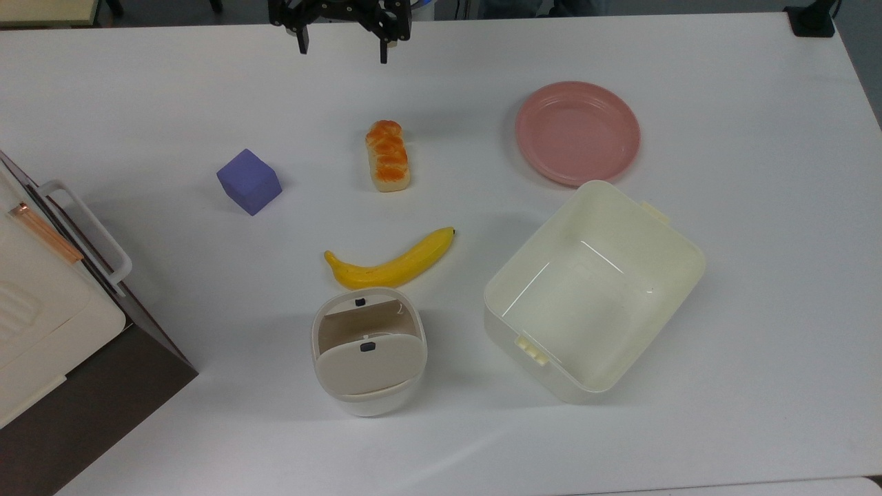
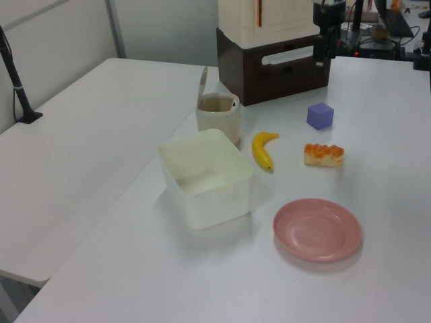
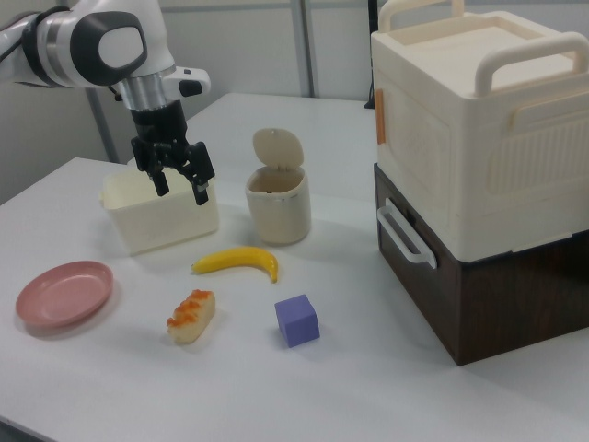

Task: Close the trash can

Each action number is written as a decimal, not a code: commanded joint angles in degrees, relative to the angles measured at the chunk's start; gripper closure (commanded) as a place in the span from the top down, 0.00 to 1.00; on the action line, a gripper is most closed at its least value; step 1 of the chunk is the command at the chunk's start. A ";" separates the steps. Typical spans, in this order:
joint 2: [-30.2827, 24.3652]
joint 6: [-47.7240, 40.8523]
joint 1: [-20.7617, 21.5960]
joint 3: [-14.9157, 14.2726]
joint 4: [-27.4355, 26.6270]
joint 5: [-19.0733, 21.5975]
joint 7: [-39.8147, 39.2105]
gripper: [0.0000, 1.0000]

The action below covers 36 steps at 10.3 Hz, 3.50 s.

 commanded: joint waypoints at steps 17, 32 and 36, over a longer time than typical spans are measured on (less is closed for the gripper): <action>3.91 8.06 0.05 -0.21 2.50 4.88 -6.29 0.15; 30.72 62.93 1.01 -0.03 22.10 6.04 -2.95 0.00; 31.60 62.40 1.28 -0.21 21.84 5.87 -3.04 0.00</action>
